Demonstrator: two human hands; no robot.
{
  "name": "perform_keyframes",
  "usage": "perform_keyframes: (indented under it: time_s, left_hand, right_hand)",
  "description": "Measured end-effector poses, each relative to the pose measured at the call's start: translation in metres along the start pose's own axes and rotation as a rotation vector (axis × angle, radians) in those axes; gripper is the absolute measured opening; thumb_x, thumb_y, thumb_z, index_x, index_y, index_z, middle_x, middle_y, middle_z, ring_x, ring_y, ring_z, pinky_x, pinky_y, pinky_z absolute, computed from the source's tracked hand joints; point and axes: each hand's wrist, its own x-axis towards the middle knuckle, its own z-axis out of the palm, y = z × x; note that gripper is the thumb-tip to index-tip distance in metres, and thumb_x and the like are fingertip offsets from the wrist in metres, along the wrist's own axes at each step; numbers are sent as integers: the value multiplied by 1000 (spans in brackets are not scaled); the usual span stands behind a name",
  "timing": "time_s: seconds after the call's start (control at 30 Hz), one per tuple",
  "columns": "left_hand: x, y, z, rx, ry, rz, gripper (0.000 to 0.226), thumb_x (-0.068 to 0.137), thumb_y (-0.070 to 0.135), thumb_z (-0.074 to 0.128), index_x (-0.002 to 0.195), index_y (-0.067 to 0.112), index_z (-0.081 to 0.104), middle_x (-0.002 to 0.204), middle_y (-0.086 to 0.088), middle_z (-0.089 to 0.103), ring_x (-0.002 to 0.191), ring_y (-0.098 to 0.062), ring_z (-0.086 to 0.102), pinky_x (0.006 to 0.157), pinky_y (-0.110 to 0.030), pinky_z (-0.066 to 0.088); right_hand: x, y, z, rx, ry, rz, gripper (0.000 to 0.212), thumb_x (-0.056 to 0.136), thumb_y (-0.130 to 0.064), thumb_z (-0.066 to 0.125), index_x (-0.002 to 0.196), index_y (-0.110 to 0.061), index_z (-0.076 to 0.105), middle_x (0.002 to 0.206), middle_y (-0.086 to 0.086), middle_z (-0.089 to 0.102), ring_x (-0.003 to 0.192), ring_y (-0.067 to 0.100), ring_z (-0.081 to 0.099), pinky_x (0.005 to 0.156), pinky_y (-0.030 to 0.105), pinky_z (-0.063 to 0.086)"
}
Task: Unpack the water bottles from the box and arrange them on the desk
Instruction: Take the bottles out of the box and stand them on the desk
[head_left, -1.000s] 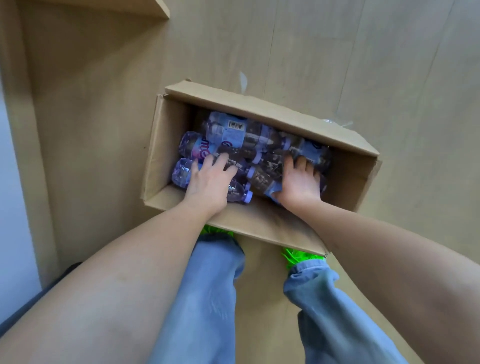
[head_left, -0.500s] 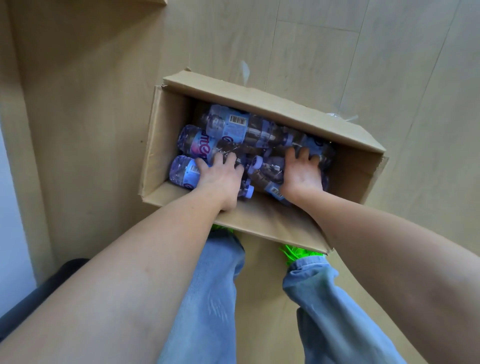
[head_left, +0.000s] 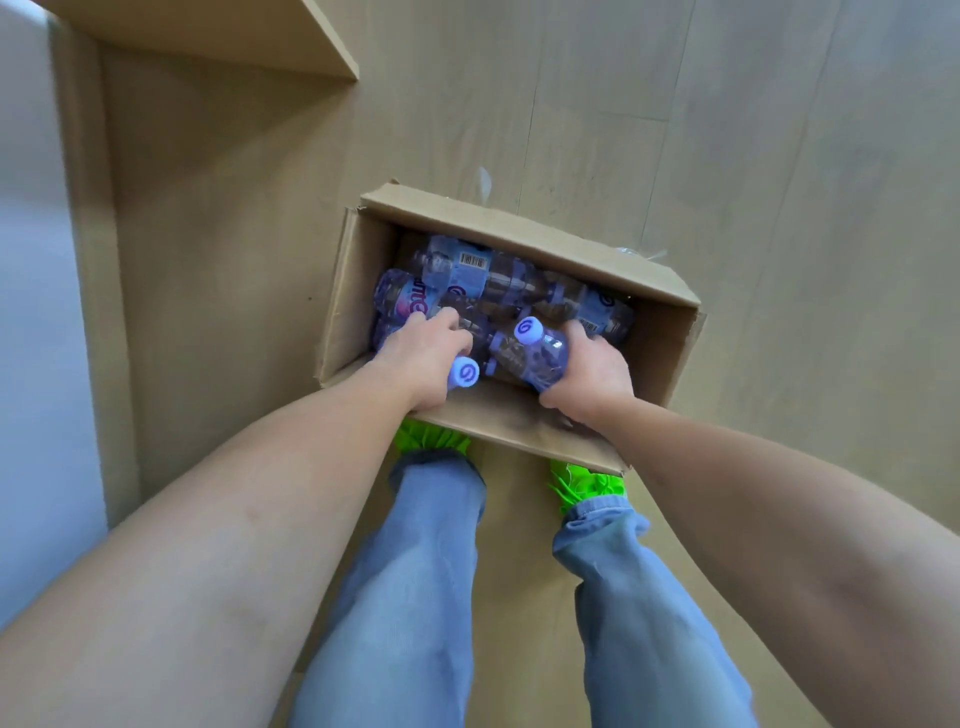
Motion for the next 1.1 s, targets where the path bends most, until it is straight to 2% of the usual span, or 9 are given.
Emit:
perform_keyframes:
  time_s: [0.17, 0.23, 0.4, 0.5, 0.6, 0.7, 0.83, 0.93, 1.1]
  left_hand:
    - [-47, 31, -49, -288, 119, -146, 49, 57, 20, 76, 102, 33, 60, 108, 7, 44, 92, -22, 53, 76, -31, 47]
    - [-70, 48, -78, -369, 147, -204, 54, 51, 23, 81, 101, 31, 61, 105, 6, 45, 91, -22, 56, 77, -31, 49]
    - [-136, 90, -154, -485, 272, -250, 55, 52, 20, 83, 103, 25, 63, 110, 1, 48, 95, -21, 56, 84, -34, 52]
    - [-184, 115, -206, -454, 345, -248, 51, 52, 21, 83, 100, 22, 66, 107, -1, 51, 95, -21, 55, 83, -32, 51]
    - [-241, 139, -262, -509, 428, -257, 50, 51, 19, 83, 99, 22, 67, 106, -2, 56, 95, -20, 57, 81, -31, 53]
    - [-304, 159, -313, -562, 505, -241, 47, 50, 19, 83, 94, 17, 68, 103, -3, 62, 93, -21, 62, 80, -37, 56]
    - [-394, 180, -368, -647, 645, -234, 50, 48, 16, 79, 95, 6, 66, 85, -3, 63, 72, -16, 54, 69, -37, 55]
    - [-462, 190, -397, -738, 773, -241, 47, 47, 13, 78, 91, 4, 65, 75, 2, 58, 66, -14, 51, 60, -28, 47]
    - [-571, 193, -423, -792, 973, -285, 33, 44, 17, 78, 68, 15, 55, 63, 6, 49, 55, -14, 45, 47, -19, 40]
  right_hand:
    - [-54, -16, -46, 175, 35, -18, 55, 54, -24, 76, 94, -22, 39, 84, 1, 48, 74, 23, 48, 50, 25, 29]
    - [-76, -27, -74, 222, 49, -24, 56, 51, -27, 77, 93, -23, 39, 84, 1, 50, 74, 22, 50, 48, 22, 26]
    - [-140, -56, -158, 329, 118, -83, 62, 40, -38, 75, 91, -22, 45, 83, -4, 58, 76, 21, 55, 58, 27, 36]
    - [-183, -72, -214, 337, 172, -139, 59, 45, -31, 79, 89, -20, 42, 81, -6, 58, 76, 22, 58, 56, 28, 39]
    - [-231, -89, -274, 371, 223, -207, 58, 50, -25, 81, 94, -21, 43, 86, -3, 60, 81, 23, 59, 63, 32, 48]
    - [-282, -112, -332, 363, 275, -294, 65, 51, -25, 84, 103, -23, 46, 90, -3, 59, 84, 22, 58, 66, 31, 48]
    - [-354, -146, -400, 354, 321, -423, 70, 52, -25, 84, 111, -24, 46, 93, -5, 57, 87, 20, 59, 70, 32, 52]
    - [-408, -173, -438, 360, 341, -528, 67, 50, -26, 84, 106, -27, 46, 92, -9, 55, 86, 17, 59, 67, 30, 51]
    - [-491, -223, -472, 330, 384, -702, 65, 46, -26, 86, 98, -24, 46, 86, -10, 52, 78, 15, 57, 56, 26, 44]
